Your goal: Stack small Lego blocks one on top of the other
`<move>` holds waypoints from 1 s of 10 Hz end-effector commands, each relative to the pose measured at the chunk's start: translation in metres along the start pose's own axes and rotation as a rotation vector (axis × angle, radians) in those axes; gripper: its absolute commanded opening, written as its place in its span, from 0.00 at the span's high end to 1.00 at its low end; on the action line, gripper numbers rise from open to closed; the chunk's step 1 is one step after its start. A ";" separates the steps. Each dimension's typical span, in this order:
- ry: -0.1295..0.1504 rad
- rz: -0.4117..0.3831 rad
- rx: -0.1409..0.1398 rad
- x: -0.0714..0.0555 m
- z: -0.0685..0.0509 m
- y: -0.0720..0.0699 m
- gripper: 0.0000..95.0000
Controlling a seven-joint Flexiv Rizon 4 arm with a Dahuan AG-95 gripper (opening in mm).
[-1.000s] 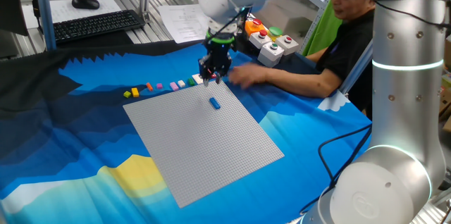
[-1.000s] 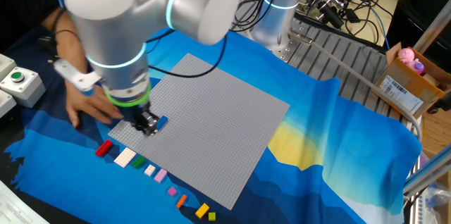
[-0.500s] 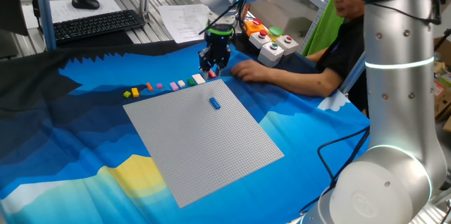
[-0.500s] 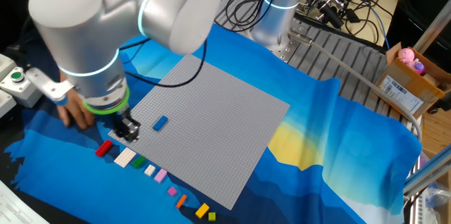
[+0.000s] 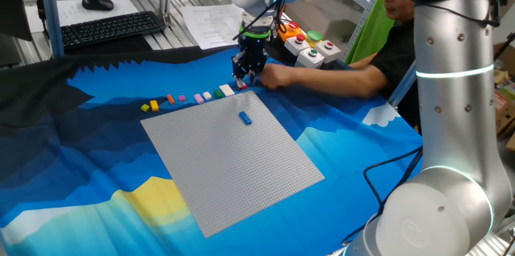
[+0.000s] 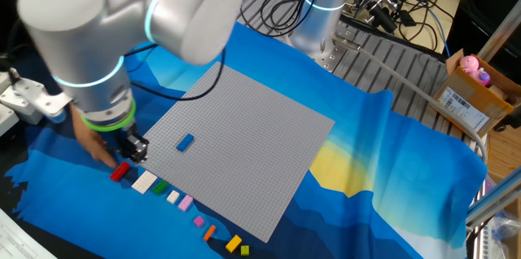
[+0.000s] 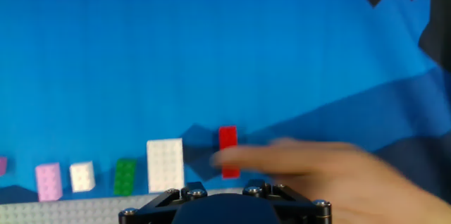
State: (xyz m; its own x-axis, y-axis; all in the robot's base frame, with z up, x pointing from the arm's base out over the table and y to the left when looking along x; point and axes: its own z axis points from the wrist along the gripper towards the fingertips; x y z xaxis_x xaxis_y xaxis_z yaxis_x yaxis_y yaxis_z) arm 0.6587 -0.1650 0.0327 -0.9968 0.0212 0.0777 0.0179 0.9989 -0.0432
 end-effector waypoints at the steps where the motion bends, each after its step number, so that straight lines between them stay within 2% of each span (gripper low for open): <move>1: -0.003 -0.013 0.005 -0.003 -0.001 -0.004 0.60; 6: 0.002 -0.015 0.004 -0.003 0.000 -0.004 0.60; 10: 0.002 0.010 0.002 0.011 0.005 0.005 0.60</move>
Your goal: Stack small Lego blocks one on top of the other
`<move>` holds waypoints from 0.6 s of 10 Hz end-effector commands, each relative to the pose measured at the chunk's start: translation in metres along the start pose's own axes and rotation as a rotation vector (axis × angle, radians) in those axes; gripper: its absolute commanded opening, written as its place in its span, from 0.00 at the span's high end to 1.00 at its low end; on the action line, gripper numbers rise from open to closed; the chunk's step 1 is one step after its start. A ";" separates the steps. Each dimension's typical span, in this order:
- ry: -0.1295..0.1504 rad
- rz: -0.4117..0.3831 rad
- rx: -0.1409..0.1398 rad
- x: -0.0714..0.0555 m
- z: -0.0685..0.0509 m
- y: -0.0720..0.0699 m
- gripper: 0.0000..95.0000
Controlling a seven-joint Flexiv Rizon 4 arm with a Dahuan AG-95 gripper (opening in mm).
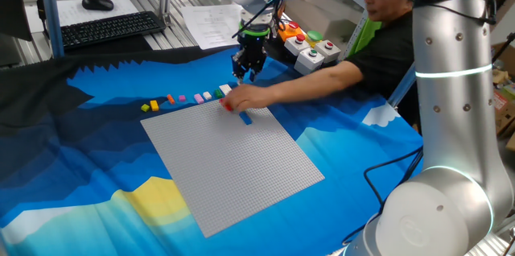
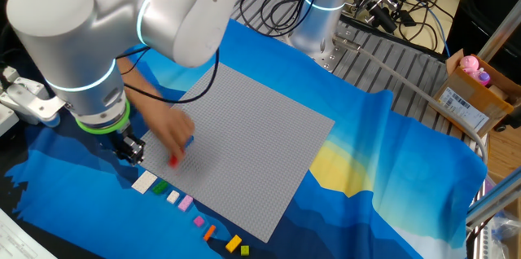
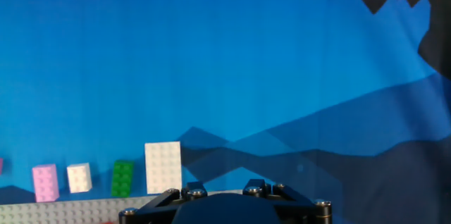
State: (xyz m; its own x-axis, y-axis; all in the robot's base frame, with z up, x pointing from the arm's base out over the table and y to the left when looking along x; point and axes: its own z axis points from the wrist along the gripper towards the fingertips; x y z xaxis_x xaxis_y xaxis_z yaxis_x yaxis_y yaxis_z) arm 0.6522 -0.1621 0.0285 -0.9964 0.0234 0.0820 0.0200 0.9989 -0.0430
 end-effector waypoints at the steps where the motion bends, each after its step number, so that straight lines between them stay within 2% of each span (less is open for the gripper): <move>1: -0.004 0.015 0.003 0.009 0.001 0.005 0.60; 3: 0.003 0.025 -0.003 0.014 -0.003 0.012 0.60; 5: 0.016 0.054 -0.018 0.021 -0.012 0.032 0.60; 6: 0.020 0.065 -0.037 0.026 -0.017 0.045 0.60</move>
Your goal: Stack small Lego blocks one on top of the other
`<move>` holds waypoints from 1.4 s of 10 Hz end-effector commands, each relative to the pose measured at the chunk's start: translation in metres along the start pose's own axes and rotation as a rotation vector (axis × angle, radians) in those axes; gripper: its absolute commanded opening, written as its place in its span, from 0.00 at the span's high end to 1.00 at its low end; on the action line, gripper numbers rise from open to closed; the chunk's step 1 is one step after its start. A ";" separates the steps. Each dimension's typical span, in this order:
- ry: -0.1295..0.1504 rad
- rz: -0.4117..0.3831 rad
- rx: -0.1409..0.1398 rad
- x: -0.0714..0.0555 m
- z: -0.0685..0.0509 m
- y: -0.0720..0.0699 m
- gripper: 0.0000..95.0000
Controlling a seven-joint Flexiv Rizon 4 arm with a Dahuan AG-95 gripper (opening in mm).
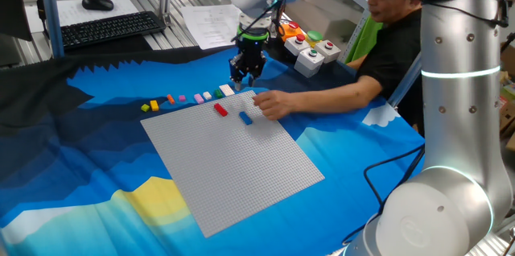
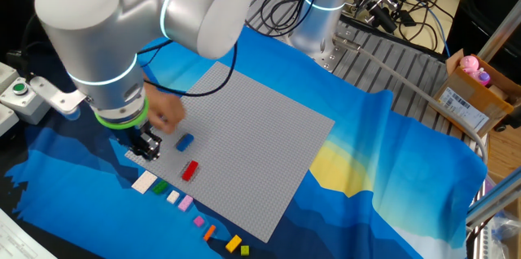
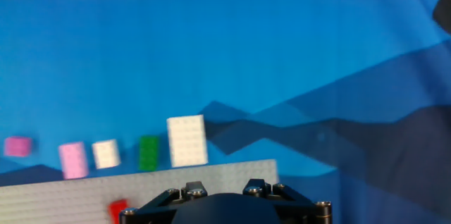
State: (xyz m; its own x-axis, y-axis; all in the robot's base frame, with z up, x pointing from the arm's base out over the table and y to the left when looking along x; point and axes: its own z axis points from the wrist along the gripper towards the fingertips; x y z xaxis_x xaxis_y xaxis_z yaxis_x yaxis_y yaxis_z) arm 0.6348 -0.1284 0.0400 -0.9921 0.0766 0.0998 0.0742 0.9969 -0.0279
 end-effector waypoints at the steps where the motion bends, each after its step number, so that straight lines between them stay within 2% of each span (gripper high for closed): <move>1: 0.010 0.012 -0.023 0.012 -0.008 0.022 0.60; 3: 0.011 0.004 -0.024 0.021 -0.007 0.039 0.60; 5: 0.006 0.016 -0.020 0.031 0.000 0.058 0.60; 8: 0.007 -0.007 -0.020 0.036 0.010 0.069 0.60; 11: 0.007 -0.054 -0.027 0.037 0.019 0.072 0.60; 14: -0.003 -0.045 -0.029 0.046 0.028 0.079 0.60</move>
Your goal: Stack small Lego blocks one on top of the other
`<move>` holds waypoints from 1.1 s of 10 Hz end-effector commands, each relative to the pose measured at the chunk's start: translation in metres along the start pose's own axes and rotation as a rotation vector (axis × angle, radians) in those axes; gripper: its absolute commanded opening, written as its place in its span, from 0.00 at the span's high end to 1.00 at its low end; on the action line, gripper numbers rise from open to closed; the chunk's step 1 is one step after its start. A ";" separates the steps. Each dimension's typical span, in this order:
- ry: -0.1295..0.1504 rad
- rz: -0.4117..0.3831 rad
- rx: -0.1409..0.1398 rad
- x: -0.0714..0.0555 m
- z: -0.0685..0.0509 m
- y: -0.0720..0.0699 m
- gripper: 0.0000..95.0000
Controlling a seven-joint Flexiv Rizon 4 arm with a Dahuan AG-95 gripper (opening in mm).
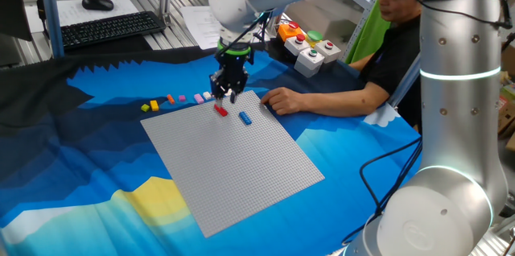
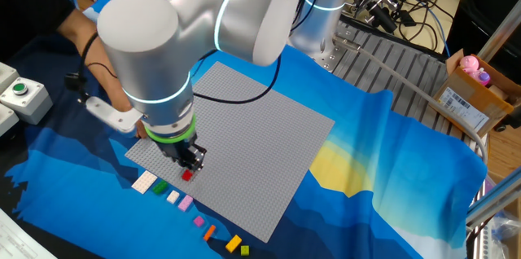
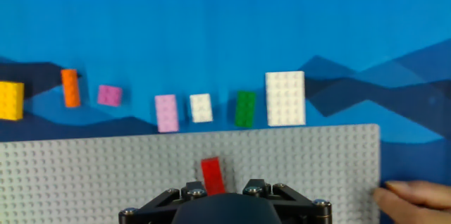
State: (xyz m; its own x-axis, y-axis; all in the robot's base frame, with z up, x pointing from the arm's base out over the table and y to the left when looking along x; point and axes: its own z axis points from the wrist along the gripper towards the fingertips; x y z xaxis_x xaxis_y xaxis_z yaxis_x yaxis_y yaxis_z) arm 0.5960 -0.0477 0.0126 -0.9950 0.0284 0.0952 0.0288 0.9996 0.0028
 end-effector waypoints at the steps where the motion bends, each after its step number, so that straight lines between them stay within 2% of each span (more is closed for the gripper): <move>1: 0.002 0.003 -0.004 0.004 0.000 0.002 0.60; 4: -0.003 0.002 -0.008 0.005 0.005 0.005 0.60; 10: -0.005 0.007 -0.011 0.008 0.007 0.010 0.60; 11: -0.007 0.007 -0.010 0.007 0.007 0.010 0.80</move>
State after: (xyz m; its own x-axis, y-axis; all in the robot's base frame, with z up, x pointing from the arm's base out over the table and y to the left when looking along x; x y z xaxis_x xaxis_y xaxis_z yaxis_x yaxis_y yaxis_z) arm 0.5891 -0.0372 0.0051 -0.9953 0.0352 0.0901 0.0366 0.9992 0.0131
